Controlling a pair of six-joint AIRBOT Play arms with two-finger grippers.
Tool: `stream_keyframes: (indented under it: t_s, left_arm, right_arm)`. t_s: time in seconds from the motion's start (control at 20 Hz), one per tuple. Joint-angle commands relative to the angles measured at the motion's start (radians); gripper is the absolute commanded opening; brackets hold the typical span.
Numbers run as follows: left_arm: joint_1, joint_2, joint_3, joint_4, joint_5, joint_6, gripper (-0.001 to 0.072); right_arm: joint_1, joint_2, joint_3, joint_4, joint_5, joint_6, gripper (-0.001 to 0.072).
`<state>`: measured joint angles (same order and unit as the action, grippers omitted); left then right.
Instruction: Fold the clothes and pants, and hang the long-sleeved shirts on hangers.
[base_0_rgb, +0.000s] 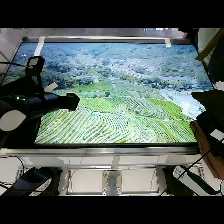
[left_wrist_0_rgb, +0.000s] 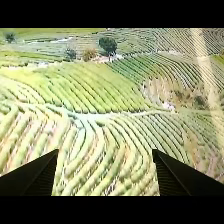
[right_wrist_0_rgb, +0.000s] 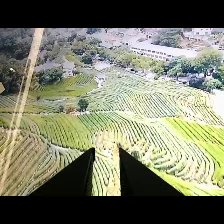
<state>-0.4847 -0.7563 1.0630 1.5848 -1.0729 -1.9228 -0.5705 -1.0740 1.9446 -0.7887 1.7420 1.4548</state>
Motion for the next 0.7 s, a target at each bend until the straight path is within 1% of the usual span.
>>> stream_keyframes:
  t_s: [0.0,0.45,0.55,0.6,0.65]
  left_arm:
    - [0.0,0.0,0.0,0.0,0.0,0.0,0.0643]
    - [0.0,-0.001,0.0,0.0,0.0,0.0,0.0643]
    - [0.0,-0.014,0.0,0.026,0.043,0.0,0.0642]
    - [0.0,-0.025,-0.001,0.043,0.043,0.0,0.0642]
    - [0.0,-0.039,-0.001,0.092,0.04,0.0,0.0642]
  right_arm:
    - [0.004,-0.004,0.0,-0.002,-0.006,-0.003,0.0191]
    - [0.004,-0.011,-0.001,-0.003,-0.006,-0.01,0.0191]
    - [0.004,-0.011,-0.006,-0.004,-0.006,-0.01,0.0191]
    - [0.004,-0.011,-0.007,-0.005,-0.006,-0.01,0.0191]
    - [0.004,-0.011,-0.007,-0.005,-0.006,-0.01,0.0191]
